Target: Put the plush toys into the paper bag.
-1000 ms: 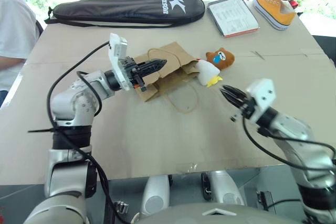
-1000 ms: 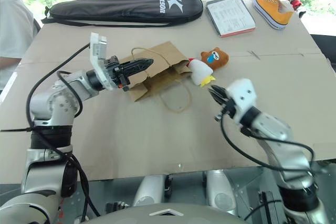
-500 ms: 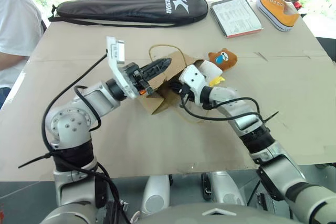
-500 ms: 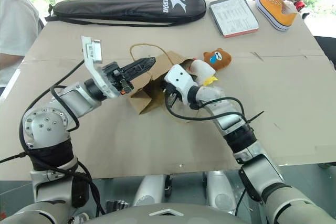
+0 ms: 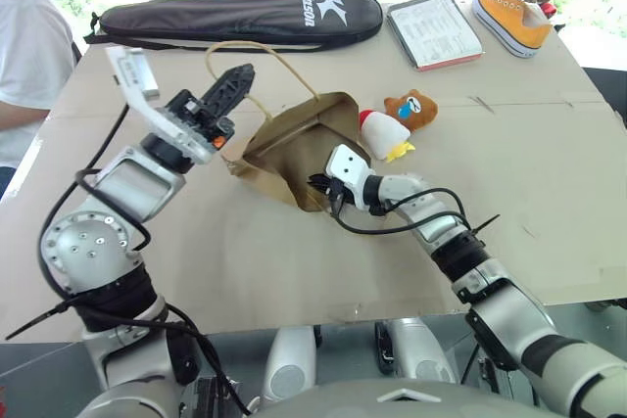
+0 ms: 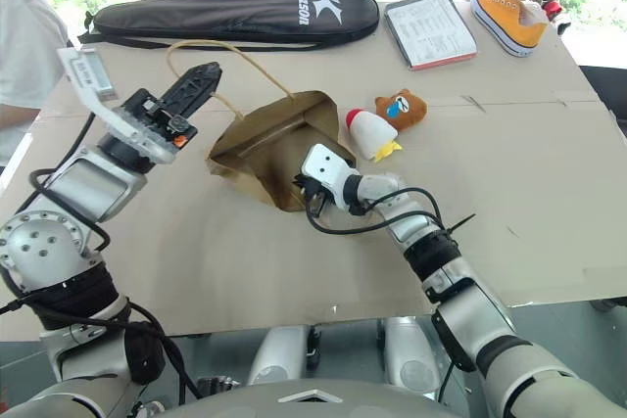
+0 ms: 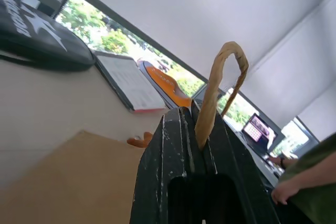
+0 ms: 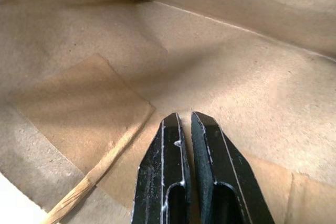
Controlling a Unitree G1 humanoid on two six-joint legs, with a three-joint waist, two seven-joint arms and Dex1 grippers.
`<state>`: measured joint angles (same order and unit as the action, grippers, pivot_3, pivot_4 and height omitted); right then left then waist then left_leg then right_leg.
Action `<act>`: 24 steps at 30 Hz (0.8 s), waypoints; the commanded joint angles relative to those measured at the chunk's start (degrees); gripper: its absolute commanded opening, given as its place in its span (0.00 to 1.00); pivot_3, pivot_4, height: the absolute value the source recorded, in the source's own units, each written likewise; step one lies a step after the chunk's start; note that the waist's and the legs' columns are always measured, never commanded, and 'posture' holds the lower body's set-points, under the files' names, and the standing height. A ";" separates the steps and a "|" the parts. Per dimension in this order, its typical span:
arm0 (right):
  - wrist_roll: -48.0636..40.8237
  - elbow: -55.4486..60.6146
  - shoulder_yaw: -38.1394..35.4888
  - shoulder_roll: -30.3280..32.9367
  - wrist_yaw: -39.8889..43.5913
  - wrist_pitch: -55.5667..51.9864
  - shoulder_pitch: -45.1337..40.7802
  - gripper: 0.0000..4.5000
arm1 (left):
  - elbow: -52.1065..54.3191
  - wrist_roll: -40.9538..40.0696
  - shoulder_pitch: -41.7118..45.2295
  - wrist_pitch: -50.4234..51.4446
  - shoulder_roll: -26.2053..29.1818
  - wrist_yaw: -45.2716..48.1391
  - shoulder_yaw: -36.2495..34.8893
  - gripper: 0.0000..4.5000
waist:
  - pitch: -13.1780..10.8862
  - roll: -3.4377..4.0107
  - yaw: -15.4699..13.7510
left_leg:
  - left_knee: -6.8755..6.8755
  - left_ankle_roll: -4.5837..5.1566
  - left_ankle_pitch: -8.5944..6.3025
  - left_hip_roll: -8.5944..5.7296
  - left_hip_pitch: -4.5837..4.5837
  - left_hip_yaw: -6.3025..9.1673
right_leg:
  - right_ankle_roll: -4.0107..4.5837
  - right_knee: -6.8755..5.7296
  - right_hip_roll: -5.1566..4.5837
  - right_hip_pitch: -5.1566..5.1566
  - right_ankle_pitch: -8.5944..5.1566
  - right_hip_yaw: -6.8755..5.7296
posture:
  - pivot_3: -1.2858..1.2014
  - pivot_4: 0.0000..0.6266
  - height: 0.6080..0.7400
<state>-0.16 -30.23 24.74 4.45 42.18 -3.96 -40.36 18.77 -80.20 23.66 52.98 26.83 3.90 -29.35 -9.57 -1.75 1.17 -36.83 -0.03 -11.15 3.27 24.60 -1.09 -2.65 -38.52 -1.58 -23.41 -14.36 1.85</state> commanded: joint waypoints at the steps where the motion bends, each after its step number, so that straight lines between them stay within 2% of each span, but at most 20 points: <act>1: 1.46 -3.85 -0.27 -0.77 1.47 3.52 -2.38 0.02 | 4.06 -2.25 -1.32 -2.23 1.88 -1.36 -1.23 0.00 | 0.00 0.00 -0.05 | 0.00 -0.01 0.00 0.00 0.01 0.00 | 0.00 0.00 0.00 0.00 0.00 0.00 | 0.52 0.24 1.00; 7: 0.65 -5.53 -1.93 -2.81 4.57 8.59 -6.43 0.02 | 7.53 -1.31 -4.67 -5.03 2.48 -3.42 -0.02 0.00 | -0.01 0.00 -0.20 | 0.00 -0.01 0.00 0.00 0.05 -0.01 | 0.01 0.02 -0.01 -0.02 0.00 0.00 | 0.52 0.24 1.00; 13: -1.46 -2.93 -4.10 -4.24 8.40 12.20 -10.53 0.02 | 7.58 4.42 -5.32 -9.05 3.07 -5.99 0.15 0.00 | -0.03 0.01 -0.22 | 0.02 -0.02 0.00 0.00 0.05 -0.01 | 0.01 0.02 0.00 -0.04 0.00 -0.01 | 0.52 0.24 1.00; 15: -1.87 -0.18 -5.09 -3.75 8.36 10.29 -10.94 0.02 | 7.25 6.08 -5.57 -9.88 3.37 -6.06 0.31 0.00 | -0.03 0.01 -0.35 | 0.03 -0.02 0.00 0.00 0.06 -0.01 | 0.01 0.03 -0.01 -0.04 0.00 -0.01 | 0.52 0.24 1.00; 18: -7.37 6.82 -7.98 -2.76 11.69 2.55 -10.78 0.02 | 7.26 7.43 -6.09 -10.66 3.39 -5.69 0.85 0.00 | -0.04 0.01 -0.44 | 0.04 -0.03 0.00 -0.02 0.10 -0.01 | 0.01 0.06 -0.05 -0.05 0.00 -0.03 | 0.52 0.24 1.00; 19: -8.28 9.41 -8.60 -1.98 12.13 0.73 -10.45 0.13 | 7.36 7.77 -6.26 -10.82 3.31 -5.58 1.04 0.00 | -0.05 0.01 -0.49 | 0.05 -0.03 0.00 -0.02 0.11 -0.01 | 0.02 0.06 -0.06 -0.05 0.00 -0.04 | 0.52 0.24 1.00; 21: -9.60 15.31 -10.06 -0.08 11.48 -2.66 -9.51 0.28 | 7.46 8.21 -6.57 -11.17 3.13 -5.28 1.39 0.00 | -0.05 0.02 -0.54 | 0.05 -0.03 0.00 -0.03 0.12 -0.02 | 0.02 0.06 -0.10 -0.05 0.00 -0.05 | 0.52 0.24 1.00; 24: -12.62 25.35 -13.29 2.35 8.61 -9.44 -8.04 0.59 | 7.02 9.15 -6.98 -11.65 3.08 -4.24 2.05 0.00 | -0.05 0.02 -0.57 | 0.05 -0.03 0.00 -0.04 0.12 -0.02 | 0.02 0.07 -0.13 -0.05 0.00 -0.08 | 0.52 0.24 1.00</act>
<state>-9.97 -11.83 14.00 6.32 52.60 -9.69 -48.54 24.25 -71.75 16.59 42.85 29.42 -1.44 -27.22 -9.62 -1.74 0.60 -36.77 -0.05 -11.16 3.23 24.72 -1.11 -2.63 -38.45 -1.71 -23.46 -14.37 1.77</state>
